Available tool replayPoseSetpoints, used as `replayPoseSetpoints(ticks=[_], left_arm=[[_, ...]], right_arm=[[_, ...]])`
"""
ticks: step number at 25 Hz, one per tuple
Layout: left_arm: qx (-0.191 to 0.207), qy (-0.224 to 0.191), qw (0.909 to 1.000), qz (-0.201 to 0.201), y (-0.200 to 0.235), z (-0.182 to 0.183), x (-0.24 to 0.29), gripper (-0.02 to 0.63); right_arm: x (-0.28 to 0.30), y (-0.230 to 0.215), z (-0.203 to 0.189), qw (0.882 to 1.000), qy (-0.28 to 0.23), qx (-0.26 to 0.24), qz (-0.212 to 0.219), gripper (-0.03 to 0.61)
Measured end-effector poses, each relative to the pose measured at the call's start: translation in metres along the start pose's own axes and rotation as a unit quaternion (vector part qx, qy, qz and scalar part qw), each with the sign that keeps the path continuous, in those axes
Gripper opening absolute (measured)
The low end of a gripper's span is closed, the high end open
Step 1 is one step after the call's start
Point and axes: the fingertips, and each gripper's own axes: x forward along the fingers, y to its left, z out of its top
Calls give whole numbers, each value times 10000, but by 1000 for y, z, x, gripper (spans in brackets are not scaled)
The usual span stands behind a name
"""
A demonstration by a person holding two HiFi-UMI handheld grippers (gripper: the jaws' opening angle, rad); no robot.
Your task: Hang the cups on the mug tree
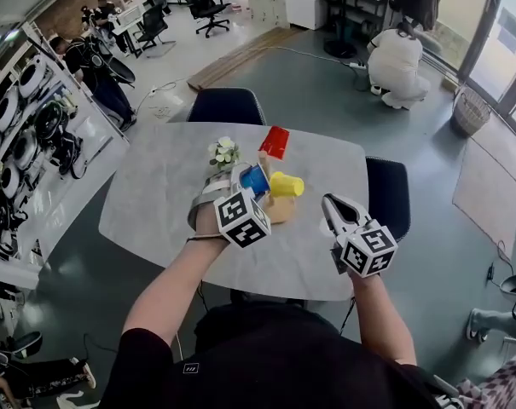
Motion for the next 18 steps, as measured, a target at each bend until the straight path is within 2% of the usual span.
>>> replayPoseSetpoints(ticks=[3,6,11,18], left_arm=[[314,62,9994,147,-1,2,2,296],[441,30,9986,307,-1,8,2,296],[359,-79,9981,492,-2,19,-1,296],[155,-229,9988,399,-5,15,-12,298]], right_arm=[[-4,-1,-2,10000,18,26,-22,23],[-6,0,-2,10000,24,35,-15,22],[-12,3,-6,9999,88,72,70,23],[-9,11,-9,9997,76,148,162,23]])
